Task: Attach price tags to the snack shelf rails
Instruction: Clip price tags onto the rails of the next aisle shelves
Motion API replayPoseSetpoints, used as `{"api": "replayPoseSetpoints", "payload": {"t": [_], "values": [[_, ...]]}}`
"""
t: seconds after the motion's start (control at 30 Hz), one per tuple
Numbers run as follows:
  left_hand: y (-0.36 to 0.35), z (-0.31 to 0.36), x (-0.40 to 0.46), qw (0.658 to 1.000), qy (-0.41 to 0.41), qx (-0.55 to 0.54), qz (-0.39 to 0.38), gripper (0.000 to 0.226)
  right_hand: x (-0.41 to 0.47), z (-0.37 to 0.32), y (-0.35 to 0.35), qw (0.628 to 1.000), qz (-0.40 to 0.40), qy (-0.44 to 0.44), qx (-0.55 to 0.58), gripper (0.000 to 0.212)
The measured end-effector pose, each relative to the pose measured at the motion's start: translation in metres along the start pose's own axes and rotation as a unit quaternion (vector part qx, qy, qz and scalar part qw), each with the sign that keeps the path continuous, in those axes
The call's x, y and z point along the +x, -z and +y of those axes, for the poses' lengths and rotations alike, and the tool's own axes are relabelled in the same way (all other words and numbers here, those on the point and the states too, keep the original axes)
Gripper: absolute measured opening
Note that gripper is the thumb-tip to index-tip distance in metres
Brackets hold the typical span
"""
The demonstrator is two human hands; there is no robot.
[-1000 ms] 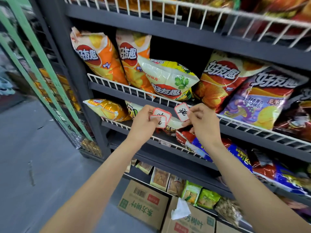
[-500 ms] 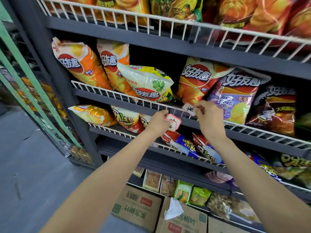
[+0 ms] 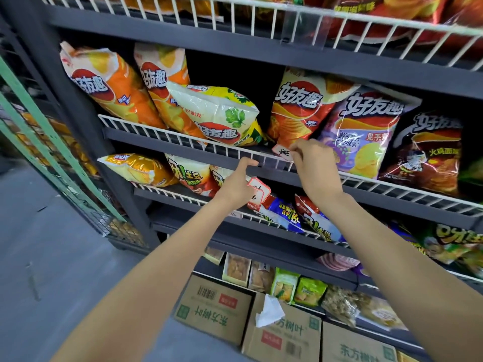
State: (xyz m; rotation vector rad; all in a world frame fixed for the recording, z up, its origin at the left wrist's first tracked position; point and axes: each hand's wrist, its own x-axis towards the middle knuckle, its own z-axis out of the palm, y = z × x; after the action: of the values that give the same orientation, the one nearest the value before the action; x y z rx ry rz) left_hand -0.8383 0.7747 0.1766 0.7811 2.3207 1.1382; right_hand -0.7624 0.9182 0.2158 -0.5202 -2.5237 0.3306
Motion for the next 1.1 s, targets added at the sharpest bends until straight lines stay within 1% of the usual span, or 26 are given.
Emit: {"api": "replayPoseSetpoints", "payload": {"t": [0.1, 0.2, 0.27, 0.33, 0.47, 0.53, 0.63, 0.7, 0.83, 0.93, 1.1], "values": [[0.004, 0.0, 0.0, 0.998, -0.018, 0.066, 0.005, 0.063, 0.004, -0.001, -0.005, 0.999, -0.007, 0.038, -0.035, 0.021], [0.005, 0.0, 0.0, 0.995, -0.023, 0.094, 0.006, 0.064, 0.006, -0.008, -0.009, 0.991, -0.028, 0.068, -0.113, 0.019], [0.005, -0.001, 0.0, 0.995, -0.021, 0.093, 0.004, 0.065, 0.006, -0.01, -0.014, 0.979, -0.017, 0.104, -0.172, 0.026], [0.005, -0.002, 0.0, 0.996, -0.023, 0.091, 0.0, 0.066, 0.005, -0.01, -0.018, 0.973, -0.002, 0.113, -0.2, 0.032], [0.006, -0.004, 0.003, 0.996, -0.026, 0.087, -0.004, 0.067, -0.002, -0.004, -0.027, 0.977, -0.038, 0.087, -0.189, 0.027], [0.007, -0.004, 0.005, 0.996, -0.025, 0.088, -0.008, 0.066, -0.007, -0.004, -0.028, 0.976, -0.027, 0.094, -0.195, 0.032], [0.008, -0.003, 0.007, 0.995, -0.026, 0.092, -0.01, 0.065, -0.011, -0.005, -0.027, 0.972, -0.003, 0.111, -0.208, 0.045], [0.009, -0.003, 0.008, 0.995, -0.027, 0.093, -0.01, 0.065, -0.012, -0.006, -0.028, 0.969, -0.005, 0.118, -0.215, 0.05], [0.009, -0.004, 0.009, 0.995, -0.029, 0.092, -0.012, 0.066, -0.014, -0.002, -0.032, 0.969, -0.011, 0.137, -0.208, 0.044], [0.01, -0.005, 0.009, 0.995, -0.035, 0.092, -0.014, 0.066, -0.016, 0.0, -0.035, 0.97, -0.001, 0.138, -0.199, 0.043], [0.014, -0.003, 0.011, 0.995, -0.045, 0.091, -0.019, 0.065, -0.018, 0.0, -0.038, 0.977, 0.01, 0.102, -0.184, 0.037]]}}
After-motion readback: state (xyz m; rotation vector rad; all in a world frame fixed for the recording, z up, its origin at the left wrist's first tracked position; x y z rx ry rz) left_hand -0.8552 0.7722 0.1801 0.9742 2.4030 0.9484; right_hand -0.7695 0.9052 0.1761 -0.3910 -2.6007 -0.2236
